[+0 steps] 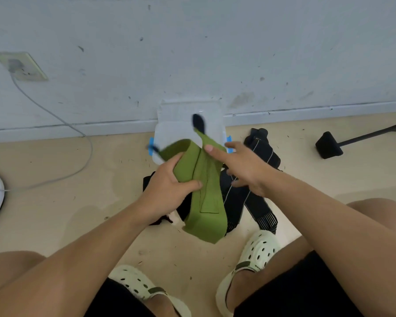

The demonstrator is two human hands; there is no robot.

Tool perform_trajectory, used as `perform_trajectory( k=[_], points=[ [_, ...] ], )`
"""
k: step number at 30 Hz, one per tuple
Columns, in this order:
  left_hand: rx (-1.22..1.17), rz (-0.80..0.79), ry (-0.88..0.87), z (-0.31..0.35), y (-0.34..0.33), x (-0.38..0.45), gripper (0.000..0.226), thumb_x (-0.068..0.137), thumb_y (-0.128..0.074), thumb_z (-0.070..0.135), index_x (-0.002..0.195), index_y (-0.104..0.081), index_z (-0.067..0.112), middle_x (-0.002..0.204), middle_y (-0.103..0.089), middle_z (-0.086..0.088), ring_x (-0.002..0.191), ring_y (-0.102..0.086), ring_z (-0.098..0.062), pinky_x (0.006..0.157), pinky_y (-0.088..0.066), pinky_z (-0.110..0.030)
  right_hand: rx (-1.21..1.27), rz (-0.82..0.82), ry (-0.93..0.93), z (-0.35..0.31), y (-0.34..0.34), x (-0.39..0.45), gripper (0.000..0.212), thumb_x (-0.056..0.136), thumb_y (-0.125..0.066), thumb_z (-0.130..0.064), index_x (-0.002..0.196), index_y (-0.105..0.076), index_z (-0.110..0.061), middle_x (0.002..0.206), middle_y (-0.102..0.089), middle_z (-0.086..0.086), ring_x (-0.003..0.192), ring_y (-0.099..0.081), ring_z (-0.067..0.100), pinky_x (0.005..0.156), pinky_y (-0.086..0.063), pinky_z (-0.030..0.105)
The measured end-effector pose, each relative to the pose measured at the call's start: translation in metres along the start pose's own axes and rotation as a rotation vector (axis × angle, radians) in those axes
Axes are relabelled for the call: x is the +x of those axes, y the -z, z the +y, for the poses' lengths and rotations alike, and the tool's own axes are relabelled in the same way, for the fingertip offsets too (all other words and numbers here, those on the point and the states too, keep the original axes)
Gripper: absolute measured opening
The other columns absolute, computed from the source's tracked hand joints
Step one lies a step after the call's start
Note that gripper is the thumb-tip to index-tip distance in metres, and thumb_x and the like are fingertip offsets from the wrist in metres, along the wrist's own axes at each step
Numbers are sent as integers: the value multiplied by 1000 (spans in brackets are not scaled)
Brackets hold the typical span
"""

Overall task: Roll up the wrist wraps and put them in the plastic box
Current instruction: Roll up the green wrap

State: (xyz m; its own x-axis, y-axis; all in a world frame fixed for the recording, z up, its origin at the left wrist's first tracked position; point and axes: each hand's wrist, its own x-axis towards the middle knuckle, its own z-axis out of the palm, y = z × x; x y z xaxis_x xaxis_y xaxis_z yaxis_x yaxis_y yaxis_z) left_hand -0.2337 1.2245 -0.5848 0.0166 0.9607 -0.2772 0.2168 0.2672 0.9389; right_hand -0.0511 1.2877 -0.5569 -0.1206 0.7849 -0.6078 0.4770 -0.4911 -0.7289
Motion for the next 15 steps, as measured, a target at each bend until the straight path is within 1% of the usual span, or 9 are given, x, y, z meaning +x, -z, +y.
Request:
perform_trajectory(
  k=[1,2,4,6,8,10,12,13,15],
  points=[
    [-48,6,11,0,0,0,47,86,-79,1,115,-67,36,104,-79,11,98,-75,-10,90,-60,-30,74,-88,-60,1,-4,0,89,84,-68,-71,154,-39,-25,152,-51,4,134,-53,35,110,-45,61],
    [-87,3,20,-1,0,0,47,86,-79,1,117,-67,35,106,-79,9,101,-75,-11,93,-59,-34,127,-160,-70,3,-7,0,79,84,-67,-71,147,-49,-28,144,-60,0,129,-59,34,109,-45,63],
    [-124,-18,32,-1,0,-1,48,87,-80,1,121,-66,32,109,-79,8,104,-75,-12,98,-58,-38,230,-218,-5,3,-13,-1,51,88,-70,-63,128,-66,-32,121,-76,-7,113,-72,23,101,-53,55],
    [-165,-53,40,1,-1,-2,48,89,-77,1,126,-65,28,114,-79,6,109,-74,-14,100,-58,-39,308,-183,78,3,-15,0,36,90,-76,-46,120,-71,-26,107,-80,-6,99,-77,16,87,-61,43],
    [-310,-72,78,3,-1,-2,40,96,-69,5,132,-65,22,122,-77,1,115,-73,-20,102,-56,-43,308,-110,164,5,-16,3,38,86,-84,-30,120,-71,-18,104,-81,-3,94,-78,15,81,-64,36],
    [-526,-63,173,5,3,1,32,105,-56,21,135,-66,17,129,-74,-5,121,-70,-26,104,-53,-49,237,-68,245,7,-16,5,39,84,-87,-22,119,-71,-18,104,-81,-5,94,-78,12,83,-64,34],
    [-669,-12,282,4,8,6,39,109,-48,36,134,-68,14,130,-73,-9,121,-70,-28,103,-53,-50,132,-57,298,11,-18,5,40,83,-87,-23,120,-71,-21,106,-80,-8,95,-77,9,85,-63,33],
    [-686,22,299,4,9,8,40,109,-48,37,133,-69,14,129,-74,-10,119,-71,-28,100,-55,-50,80,-52,317,11,-20,5,39,84,-86,-26,120,-72,-23,106,-80,-10,96,-77,8,87,-62,33],
    [-665,100,278,1,11,10,32,110,-50,28,132,-67,14,124,-76,-10,114,-73,-28,89,-59,-46,9,-49,356,10,-21,2,36,86,-84,-30,119,-72,-25,105,-79,-12,95,-76,5,88,-62,32]
  ],
)
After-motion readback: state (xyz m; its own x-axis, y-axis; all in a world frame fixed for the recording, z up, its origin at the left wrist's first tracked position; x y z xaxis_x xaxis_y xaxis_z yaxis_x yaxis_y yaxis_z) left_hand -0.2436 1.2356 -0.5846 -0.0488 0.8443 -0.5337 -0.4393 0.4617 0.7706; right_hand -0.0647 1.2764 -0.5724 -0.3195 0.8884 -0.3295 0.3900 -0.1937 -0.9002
